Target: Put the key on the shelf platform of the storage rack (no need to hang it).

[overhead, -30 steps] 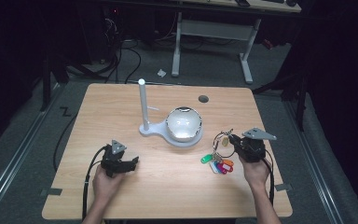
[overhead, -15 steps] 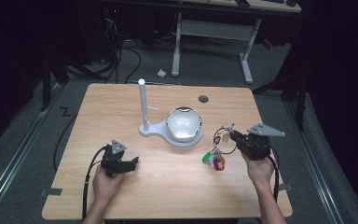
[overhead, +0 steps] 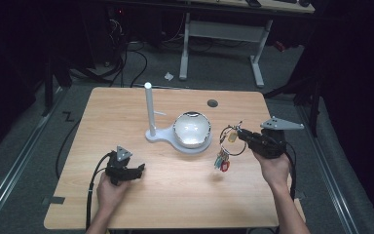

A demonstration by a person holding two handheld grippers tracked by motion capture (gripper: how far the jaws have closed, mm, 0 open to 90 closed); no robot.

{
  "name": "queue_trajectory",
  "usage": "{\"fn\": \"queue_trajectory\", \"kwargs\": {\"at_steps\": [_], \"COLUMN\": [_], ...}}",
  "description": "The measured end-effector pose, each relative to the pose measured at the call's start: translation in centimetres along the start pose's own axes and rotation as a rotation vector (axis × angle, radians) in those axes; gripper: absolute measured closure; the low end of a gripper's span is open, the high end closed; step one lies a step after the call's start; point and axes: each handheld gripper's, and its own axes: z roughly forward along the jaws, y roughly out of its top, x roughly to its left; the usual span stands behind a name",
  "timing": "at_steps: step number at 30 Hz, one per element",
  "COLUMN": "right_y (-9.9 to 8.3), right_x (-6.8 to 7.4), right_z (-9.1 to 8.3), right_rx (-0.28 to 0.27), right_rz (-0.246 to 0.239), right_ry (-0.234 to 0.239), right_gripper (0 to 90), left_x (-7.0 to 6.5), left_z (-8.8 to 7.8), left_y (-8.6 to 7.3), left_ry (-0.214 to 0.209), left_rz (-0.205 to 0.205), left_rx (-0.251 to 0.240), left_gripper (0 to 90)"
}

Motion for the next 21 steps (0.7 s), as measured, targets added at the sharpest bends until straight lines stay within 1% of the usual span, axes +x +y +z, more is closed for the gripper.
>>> {"fn": "queue_trajectory", "kwargs": {"at_steps": [1,2,3,4,5,7,8,9,10,12,13,14,16,17,18,19,21], "right_y": [0.3,0.3,0.9,0.9,1.5,1.7,2.5,2.5,3.1,3.5,4.1,4.1,4.9,4.9,5.5,5.5,6.1], "right_x": [0.0,0.0,0.1,0.1,0.3,0.4,0.6,0.6,0.9,1.0,1.1,1.1,1.4,1.4,1.5,1.5,1.6], "right_z": [-0.1,-0.1,-0.1,-0.1,-0.2,-0.2,-0.1,-0.1,0.0,0.1,0.4,0.4,0.9,0.9,1.2,1.2,1.6], "right_rx": [-0.002,-0.002,0.001,0.001,0.002,0.004,0.0,0.0,-0.007,-0.008,-0.013,-0.013,-0.007,-0.007,-0.01,-0.01,-0.014], "right_rz": [0.0,0.0,0.001,0.001,-0.005,-0.006,-0.02,-0.02,-0.027,-0.025,-0.028,-0.028,-0.035,-0.035,-0.034,-0.034,-0.034], "right_ry": [0.01,0.01,0.023,0.023,0.033,0.035,0.043,0.043,0.054,0.059,0.072,0.072,0.083,0.083,0.092,0.092,0.098], "right_gripper": [83.2,83.2,83.2,83.2,83.3,83.3,83.3,83.3,83.4,83.4,83.4,83.4,83.4,83.4,83.4,83.4,83.5], "left_x": [0.0,0.0,0.0,0.0,0.0,0.0,0.0,0.0,0.0,-0.1,0.0,0.0,0.0,0.0,0.0,0.0,0.0], "left_z": [0.0,0.0,0.0,0.0,0.0,0.0,0.0,0.0,0.0,0.0,0.0,0.0,0.0,0.0,0.0,0.0,0.0], "left_y": [0.0,0.0,0.0,0.0,0.0,0.0,0.0,0.0,0.0,0.0,0.0,0.0,0.0,0.0,0.0,0.0,0.0], "left_ry": [0.0,0.0,0.0,0.003,0.0,0.0,0.0,0.0,0.002,0.004,0.003,0.003,0.003,0.003,0.002,0.001,0.002], "left_rz": [-0.001,-0.001,-0.001,-0.007,-0.001,0.0,0.001,0.0,-0.004,-0.007,-0.006,-0.006,-0.006,-0.006,-0.004,-0.002,-0.004], "left_rx": [0.0,0.0,0.0,0.001,0.0,0.0,0.0,0.0,0.002,0.001,0.002,0.002,0.002,0.002,0.002,0.001,0.002], "left_gripper": [22.6,22.6,22.6,22.6,22.6,22.6,22.6,22.6,22.6,22.6,22.6,22.6,22.6,22.6,22.6,22.6,22.6]}}
